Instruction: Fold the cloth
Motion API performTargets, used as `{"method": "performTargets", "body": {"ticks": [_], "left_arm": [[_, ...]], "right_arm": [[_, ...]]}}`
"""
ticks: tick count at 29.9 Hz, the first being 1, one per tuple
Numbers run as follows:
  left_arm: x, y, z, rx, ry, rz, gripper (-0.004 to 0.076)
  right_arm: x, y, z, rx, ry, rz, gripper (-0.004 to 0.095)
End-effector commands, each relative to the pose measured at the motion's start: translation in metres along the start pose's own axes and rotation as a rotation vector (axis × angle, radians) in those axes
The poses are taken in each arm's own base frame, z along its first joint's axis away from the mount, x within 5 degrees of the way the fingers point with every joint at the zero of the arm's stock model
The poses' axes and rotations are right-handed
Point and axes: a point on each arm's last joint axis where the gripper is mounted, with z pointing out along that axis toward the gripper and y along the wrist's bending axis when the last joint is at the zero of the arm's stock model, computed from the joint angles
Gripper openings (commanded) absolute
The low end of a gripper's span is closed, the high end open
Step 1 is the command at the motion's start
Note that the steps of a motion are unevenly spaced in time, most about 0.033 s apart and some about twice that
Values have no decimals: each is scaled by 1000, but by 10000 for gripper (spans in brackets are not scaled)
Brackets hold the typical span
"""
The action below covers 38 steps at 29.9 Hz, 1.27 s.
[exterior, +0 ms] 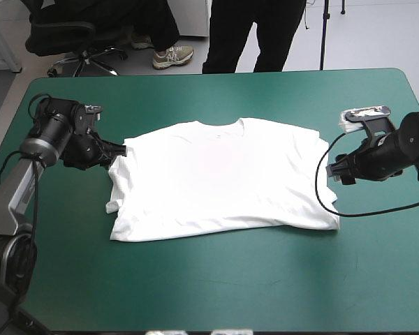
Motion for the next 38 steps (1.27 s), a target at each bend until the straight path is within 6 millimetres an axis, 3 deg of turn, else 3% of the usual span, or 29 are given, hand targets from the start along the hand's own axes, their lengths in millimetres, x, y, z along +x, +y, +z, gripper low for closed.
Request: {"method": "performTargets", "body": {"ticks": [1,5,14,19,21,24,28,30,34,38], "left_arm": [[-11,0,0,58,-63,-29,415],[-16,1,18,60,-40,-29,415],[-23,-2,48,63,-13,-30,414],[-23,-6,66,92,37,-38,412],[-22,-7,70,103,50,-41,383],[-23,-8,70,107,41,-37,274],[-22,-7,67,105,49,-34,56],[-21,-7,60,105,40,-23,-15],[-25,-10,28,163,-6,-44,-15],[-27,-32,-4,302,-71,-28,-17]], "right_arm": [[-4,3,-18,7,-84,-10,671],[-4,5,-18,-2,-87,-15,671],[-7,38,-15,-27,-78,-157,671],[-6,42,-15,-33,-68,-177,671],[-6,43,-15,-32,-65,-180,671],[-6,43,-15,-34,-66,-179,661],[-6,43,-15,-35,-62,-177,651],[-6,43,-15,-35,-59,-176,648],[-5,43,-15,-35,-58,-176,648],[-5,43,-15,-35,-58,-178,648]]}}
